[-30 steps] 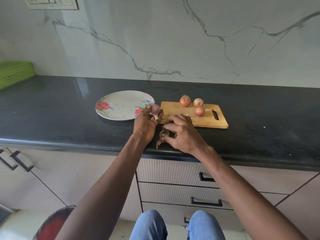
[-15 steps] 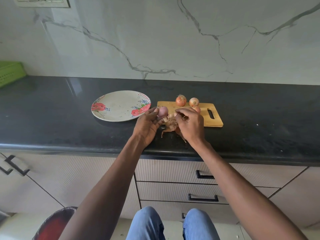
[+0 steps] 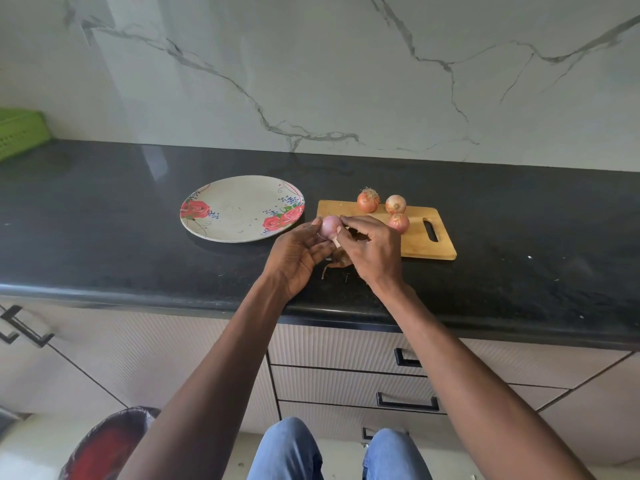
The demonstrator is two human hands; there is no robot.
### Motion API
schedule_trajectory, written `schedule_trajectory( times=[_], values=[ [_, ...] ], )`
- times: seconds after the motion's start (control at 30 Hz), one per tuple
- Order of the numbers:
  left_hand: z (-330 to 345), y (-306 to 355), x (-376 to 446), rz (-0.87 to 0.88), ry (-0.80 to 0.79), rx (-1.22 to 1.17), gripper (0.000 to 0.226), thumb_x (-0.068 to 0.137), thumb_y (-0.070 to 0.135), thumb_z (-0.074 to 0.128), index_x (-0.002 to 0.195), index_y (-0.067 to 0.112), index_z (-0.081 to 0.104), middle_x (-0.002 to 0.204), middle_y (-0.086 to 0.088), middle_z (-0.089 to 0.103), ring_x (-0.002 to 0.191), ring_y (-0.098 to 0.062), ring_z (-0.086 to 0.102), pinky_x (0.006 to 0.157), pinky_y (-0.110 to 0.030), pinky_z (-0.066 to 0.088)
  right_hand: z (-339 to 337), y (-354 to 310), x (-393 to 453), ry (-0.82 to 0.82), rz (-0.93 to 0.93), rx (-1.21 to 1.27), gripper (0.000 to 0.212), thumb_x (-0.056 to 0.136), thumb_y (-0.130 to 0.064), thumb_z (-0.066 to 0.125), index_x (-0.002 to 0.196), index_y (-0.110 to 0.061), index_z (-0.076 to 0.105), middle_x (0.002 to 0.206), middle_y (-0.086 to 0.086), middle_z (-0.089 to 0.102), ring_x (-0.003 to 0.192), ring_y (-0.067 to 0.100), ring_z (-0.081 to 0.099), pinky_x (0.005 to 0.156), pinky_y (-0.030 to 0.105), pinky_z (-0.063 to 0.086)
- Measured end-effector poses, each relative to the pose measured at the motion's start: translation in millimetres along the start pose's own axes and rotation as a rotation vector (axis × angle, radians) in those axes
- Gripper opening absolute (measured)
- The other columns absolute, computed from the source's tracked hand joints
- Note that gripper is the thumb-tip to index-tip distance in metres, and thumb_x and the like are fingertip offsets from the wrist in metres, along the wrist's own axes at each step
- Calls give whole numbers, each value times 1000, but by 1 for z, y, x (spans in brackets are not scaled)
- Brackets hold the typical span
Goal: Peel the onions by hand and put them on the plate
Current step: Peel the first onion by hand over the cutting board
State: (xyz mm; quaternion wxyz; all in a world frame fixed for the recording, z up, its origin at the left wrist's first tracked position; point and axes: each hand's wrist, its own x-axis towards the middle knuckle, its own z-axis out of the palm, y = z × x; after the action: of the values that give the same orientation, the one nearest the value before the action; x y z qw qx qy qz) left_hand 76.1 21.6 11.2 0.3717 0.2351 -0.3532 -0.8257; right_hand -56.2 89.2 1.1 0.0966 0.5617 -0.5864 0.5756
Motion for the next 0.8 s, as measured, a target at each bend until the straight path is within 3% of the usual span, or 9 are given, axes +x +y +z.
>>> schedule_trajectory(
  times=[0.13, 0.3, 0.53, 0.67, 0.8],
  values=[
    [0, -2, 2, 4, 23, 32, 12, 99, 13, 60, 100, 5, 69, 98, -18, 72, 83, -23, 71, 80, -30, 60, 1, 5, -1, 1, 20, 8, 21, 86, -14, 74, 102, -2, 76, 99, 8, 76, 90, 9, 69, 81, 25, 57],
    [1, -3, 3, 62, 35, 57, 13, 99, 9, 61, 99, -2, 68, 91, -18, 74, 80, -26, 74, 73, -32, 63, 2, 3, 1, -81, 76, 109, 16, 91, -26, 71, 95, -12, 80, 89, -1, 76, 81, 14, 71, 67, 40, 57],
    [4, -3, -1, 71, 50, 74, 13, 97, 7, 62, 102, -3, 70, 88, -15, 75, 77, -22, 75, 65, -26, 61, -3, -5, -1, -33, 57, 140, 20, 85, -34, 71, 102, -22, 72, 82, 6, 75, 76, 17, 70, 67, 41, 58],
    [5, -2, -4, 77, 63, 78, 10, 97, 6, 62, 98, -1, 70, 85, -13, 76, 76, -22, 75, 65, -27, 61, -1, 8, 0, -41, 115, 115, 18, 88, -18, 69, 79, -4, 77, 75, 9, 73, 68, 24, 67, 63, 45, 55],
    [7, -2, -5, 75, 80, 84, 10, 97, 5, 62, 97, -1, 70, 87, -14, 76, 77, -22, 75, 67, -29, 62, -1, 6, 0, -39, 131, 117, 10, 87, -11, 70, 87, -3, 78, 82, 4, 75, 76, 14, 70, 70, 39, 58]
  ],
)
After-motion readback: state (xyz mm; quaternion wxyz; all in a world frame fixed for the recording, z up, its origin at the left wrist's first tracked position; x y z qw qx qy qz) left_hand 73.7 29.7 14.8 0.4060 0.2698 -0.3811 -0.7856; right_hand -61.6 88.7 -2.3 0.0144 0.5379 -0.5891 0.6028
